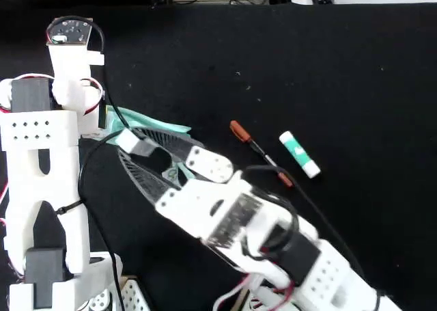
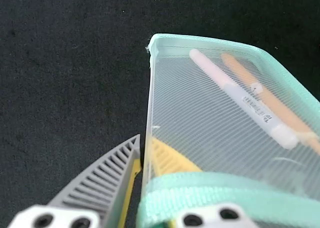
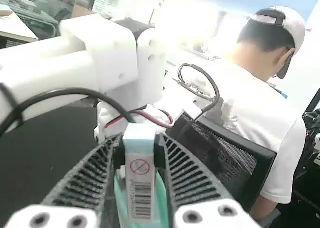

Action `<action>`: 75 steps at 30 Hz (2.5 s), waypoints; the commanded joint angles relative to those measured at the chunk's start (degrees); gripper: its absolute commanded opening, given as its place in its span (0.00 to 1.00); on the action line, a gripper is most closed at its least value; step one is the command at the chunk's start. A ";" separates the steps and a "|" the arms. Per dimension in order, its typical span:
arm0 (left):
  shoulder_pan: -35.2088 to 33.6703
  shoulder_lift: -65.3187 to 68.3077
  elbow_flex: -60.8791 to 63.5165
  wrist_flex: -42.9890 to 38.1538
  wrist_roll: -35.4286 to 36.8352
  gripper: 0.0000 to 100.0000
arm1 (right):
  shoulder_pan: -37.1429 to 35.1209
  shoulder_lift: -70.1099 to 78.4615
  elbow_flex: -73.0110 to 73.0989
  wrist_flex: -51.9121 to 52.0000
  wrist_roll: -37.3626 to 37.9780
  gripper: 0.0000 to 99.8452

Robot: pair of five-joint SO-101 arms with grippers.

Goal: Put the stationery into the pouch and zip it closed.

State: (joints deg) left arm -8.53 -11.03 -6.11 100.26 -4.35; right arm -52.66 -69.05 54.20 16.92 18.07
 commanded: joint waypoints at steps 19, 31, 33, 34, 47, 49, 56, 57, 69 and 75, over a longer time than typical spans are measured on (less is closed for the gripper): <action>-0.04 0.62 1.01 0.35 -0.62 0.03 | 7.47 18.42 -7.34 11.60 -0.88 0.17; -0.04 0.62 1.01 0.35 -0.62 0.03 | 10.11 17.54 -41.63 44.92 -4.13 0.20; -0.04 0.62 1.01 0.35 -0.62 0.03 | 15.65 16.75 -42.68 46.33 -4.40 0.19; -0.04 0.62 1.10 0.35 -0.62 0.03 | 19.16 16.40 -42.33 46.51 -4.40 0.17; 0.04 0.62 1.10 0.35 -0.62 0.03 | 42.90 48.40 -15.43 33.49 6.86 0.18; 0.04 0.62 1.10 0.35 -0.62 0.03 | 42.99 56.04 -17.54 29.89 8.09 0.18; -0.04 0.62 1.10 0.35 -0.62 0.03 | 42.29 76.00 -30.64 29.01 11.34 0.18; -0.04 0.62 1.10 0.35 -0.62 0.03 | 42.20 77.93 -32.22 29.01 11.34 0.18; -0.04 0.62 1.01 0.35 -2.55 0.03 | 41.67 93.05 -46.90 37.01 16.44 0.16; -0.04 0.62 1.01 0.35 -2.55 0.03 | 43.25 90.68 -47.69 41.93 16.00 0.01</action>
State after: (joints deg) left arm -8.53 -11.03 -5.93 100.26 -6.46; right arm -10.55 24.48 7.25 57.27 33.89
